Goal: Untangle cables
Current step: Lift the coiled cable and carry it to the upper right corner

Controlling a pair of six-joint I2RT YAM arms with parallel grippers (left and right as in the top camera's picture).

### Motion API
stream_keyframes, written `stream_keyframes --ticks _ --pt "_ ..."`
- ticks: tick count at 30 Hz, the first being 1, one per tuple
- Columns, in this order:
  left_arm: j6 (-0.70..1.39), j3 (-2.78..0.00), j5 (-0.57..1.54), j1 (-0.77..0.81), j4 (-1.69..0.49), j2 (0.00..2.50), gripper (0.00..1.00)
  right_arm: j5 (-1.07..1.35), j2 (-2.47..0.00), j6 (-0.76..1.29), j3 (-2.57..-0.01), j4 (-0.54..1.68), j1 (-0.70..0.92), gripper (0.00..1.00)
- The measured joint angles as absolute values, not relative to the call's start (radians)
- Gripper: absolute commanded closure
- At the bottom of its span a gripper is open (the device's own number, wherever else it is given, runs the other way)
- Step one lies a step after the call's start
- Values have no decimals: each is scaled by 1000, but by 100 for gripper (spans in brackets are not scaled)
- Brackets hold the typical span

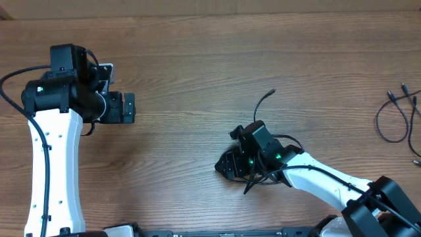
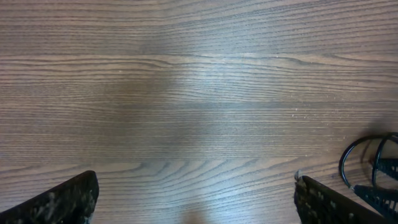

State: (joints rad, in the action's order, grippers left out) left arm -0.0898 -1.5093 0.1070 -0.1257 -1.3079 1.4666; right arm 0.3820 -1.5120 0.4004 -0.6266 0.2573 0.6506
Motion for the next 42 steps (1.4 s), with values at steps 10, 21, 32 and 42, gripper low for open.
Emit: stream_keyframes --ticks 10,21,32,42 --pt "-90 -1509 107 -126 -1308 1467 0 445 -1578 363 -625 207 668 96" --pt "-90 -1509 107 -126 -1306 1467 0 290 -1583 359 -865 714 645 96" --pt "-90 -1507 107 -126 -1308 1467 0 -215 -1581 314 -1610 1183 584 96" --pt "-90 -1507 107 -126 -1308 1467 0 -300 -1581 312 -1974 1059 409 96"
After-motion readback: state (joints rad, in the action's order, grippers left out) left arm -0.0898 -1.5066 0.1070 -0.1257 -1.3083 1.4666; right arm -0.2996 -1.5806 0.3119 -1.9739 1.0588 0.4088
